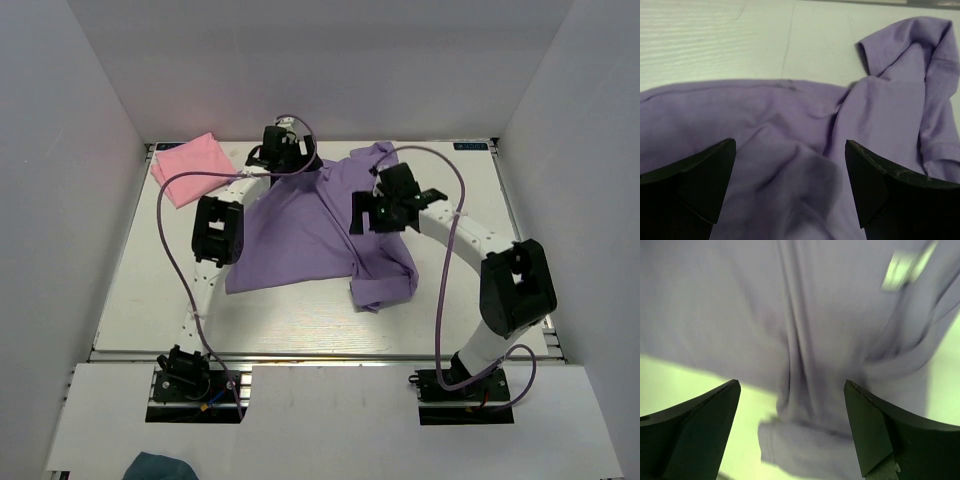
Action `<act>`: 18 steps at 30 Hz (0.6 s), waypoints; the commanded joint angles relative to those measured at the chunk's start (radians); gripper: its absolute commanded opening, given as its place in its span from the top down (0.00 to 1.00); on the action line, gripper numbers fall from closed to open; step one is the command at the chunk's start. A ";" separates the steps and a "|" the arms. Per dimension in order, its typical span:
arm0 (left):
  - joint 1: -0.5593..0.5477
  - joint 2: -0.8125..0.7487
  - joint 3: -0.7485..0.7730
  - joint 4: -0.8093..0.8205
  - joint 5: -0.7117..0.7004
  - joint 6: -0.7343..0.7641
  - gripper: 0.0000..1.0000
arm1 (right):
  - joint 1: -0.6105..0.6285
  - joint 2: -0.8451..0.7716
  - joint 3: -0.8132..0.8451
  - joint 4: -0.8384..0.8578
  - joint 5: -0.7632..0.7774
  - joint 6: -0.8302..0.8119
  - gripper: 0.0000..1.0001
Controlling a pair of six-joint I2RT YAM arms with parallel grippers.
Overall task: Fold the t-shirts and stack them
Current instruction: Flatten out the tshirt
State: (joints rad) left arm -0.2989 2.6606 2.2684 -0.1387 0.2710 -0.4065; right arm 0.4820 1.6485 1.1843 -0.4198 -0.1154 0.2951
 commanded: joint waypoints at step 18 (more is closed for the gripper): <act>0.032 -0.397 -0.360 -0.265 -0.388 0.124 0.00 | -0.066 0.603 0.848 -0.103 0.508 -0.145 0.16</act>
State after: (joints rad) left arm -0.2775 2.2532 1.9228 -0.3393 -0.0669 -0.2790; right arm 0.4286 2.2158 1.9491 -0.5224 0.3443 0.2142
